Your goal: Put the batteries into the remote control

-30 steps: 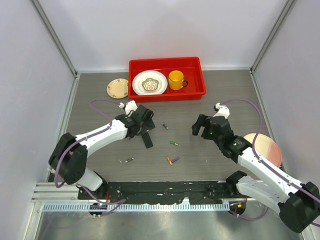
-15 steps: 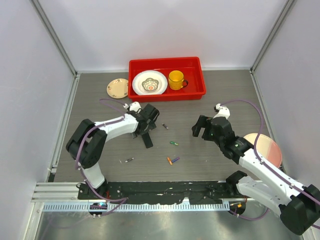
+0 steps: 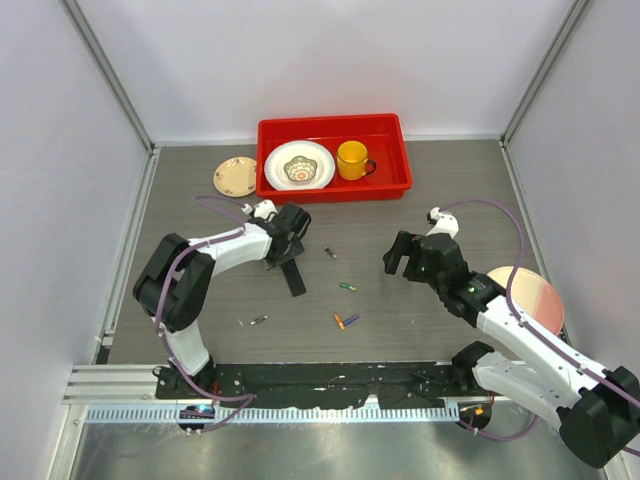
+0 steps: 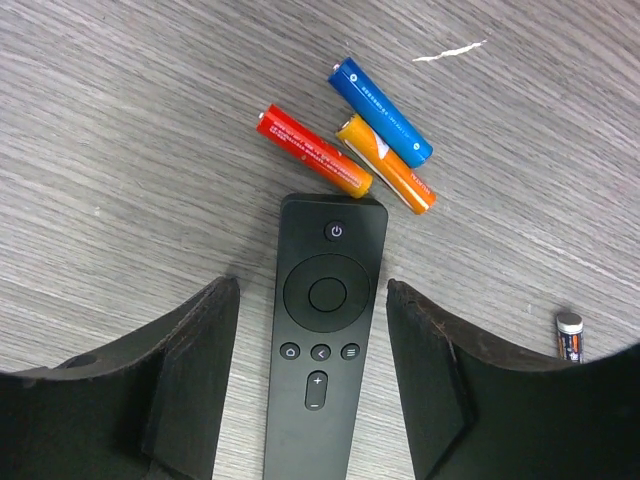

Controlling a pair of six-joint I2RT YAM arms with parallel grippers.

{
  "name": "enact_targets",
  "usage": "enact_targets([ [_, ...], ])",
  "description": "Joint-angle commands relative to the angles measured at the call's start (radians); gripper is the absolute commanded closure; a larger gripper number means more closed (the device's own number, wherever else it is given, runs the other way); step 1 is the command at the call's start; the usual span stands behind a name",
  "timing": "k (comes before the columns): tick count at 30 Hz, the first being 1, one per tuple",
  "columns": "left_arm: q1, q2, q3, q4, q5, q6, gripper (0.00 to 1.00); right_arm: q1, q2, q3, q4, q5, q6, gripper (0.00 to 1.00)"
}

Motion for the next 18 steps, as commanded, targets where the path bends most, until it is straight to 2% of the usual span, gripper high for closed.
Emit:
enact_targets([
  [1,0.002,0.027,-0.017,0.042,0.022,0.015,0.37,0.002,-0.002,0.027,0.02,0.003,0.009,0.06],
  [4,0.002,0.033,-0.023,0.044,0.038,0.025,0.37,0.002,-0.003,0.024,0.017,0.003,0.013,0.06],
  [9,0.0,0.035,-0.034,0.039,0.056,0.042,0.27,0.002,-0.009,0.018,0.012,0.003,0.018,0.06],
  [18,-0.003,0.053,-0.027,-0.025,0.046,0.057,0.35,0.002,-0.034,0.004,0.012,0.005,0.025,0.06],
])
